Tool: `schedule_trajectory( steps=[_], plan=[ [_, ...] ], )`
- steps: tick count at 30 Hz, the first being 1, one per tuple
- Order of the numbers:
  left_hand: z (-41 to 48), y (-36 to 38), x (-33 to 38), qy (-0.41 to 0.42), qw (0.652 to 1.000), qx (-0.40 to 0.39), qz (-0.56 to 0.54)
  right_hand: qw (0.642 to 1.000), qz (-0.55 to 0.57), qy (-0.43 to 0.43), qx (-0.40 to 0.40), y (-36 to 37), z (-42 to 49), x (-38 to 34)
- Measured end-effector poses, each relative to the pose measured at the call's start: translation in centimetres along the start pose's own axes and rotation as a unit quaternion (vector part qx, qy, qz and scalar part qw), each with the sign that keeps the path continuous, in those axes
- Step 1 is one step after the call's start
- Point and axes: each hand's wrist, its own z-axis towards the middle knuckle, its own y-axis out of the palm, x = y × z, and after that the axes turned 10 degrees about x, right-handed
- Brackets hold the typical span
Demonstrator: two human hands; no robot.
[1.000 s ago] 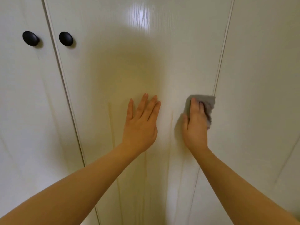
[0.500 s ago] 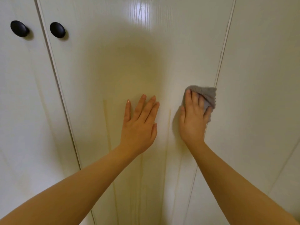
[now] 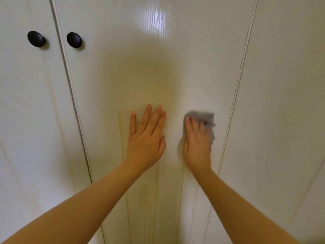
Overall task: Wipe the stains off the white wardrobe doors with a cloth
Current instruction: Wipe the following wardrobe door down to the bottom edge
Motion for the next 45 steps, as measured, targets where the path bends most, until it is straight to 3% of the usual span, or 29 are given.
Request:
schedule_trajectory(
  steps=[3,9,14,16,22,26,29,34,40,43,45],
  plan=[
    [-0.7,-0.5,-1.1,-0.008,1.000,-0.001,0.012,0.999,-0.004,-0.026,-0.044,0.0,-6.5,0.6],
    [-1.0,-0.9,-1.8,-0.027,1.000,-0.012,0.007,0.998,0.012,0.044,0.033,0.1,4.0,-1.8],
    [-1.7,-1.2,-2.5,-0.027,0.999,-0.016,0.010,0.998,-0.020,-0.051,-0.042,0.9,-5.4,-1.4],
    [-1.9,-1.3,-3.2,-0.029,0.999,-0.020,0.021,0.996,-0.015,-0.065,-0.059,0.8,-5.2,-1.1],
    [-2.6,-2.0,-4.8,-0.049,0.998,-0.021,0.036,0.999,0.009,-0.002,0.037,1.5,5.1,-5.3],
    [-3.3,-2.6,-6.6,-0.059,0.997,-0.031,0.043,0.996,-0.019,-0.091,-0.017,2.2,-3.9,-5.3],
    [-3.5,-2.9,-7.8,-0.067,0.996,-0.026,0.050,0.992,-0.021,-0.122,-0.031,2.0,-2.8,-5.1],
    [-4.0,-2.6,-7.8,-0.075,0.996,-0.032,0.038,0.998,0.012,-0.039,0.043,2.3,5.0,-7.8],
    [-4.7,-2.9,-9.2,-0.071,0.996,-0.036,0.030,0.979,-0.056,-0.190,-0.050,2.3,-6.7,-4.9],
    [-4.5,-3.2,-9.9,-0.063,0.997,-0.019,0.031,0.981,-0.031,-0.189,-0.015,2.3,-1.9,-6.8],
    [-4.4,-3.2,-10.3,-0.080,0.996,-0.012,0.039,0.991,-0.013,-0.128,0.033,2.6,2.8,-9.1]
  ],
)
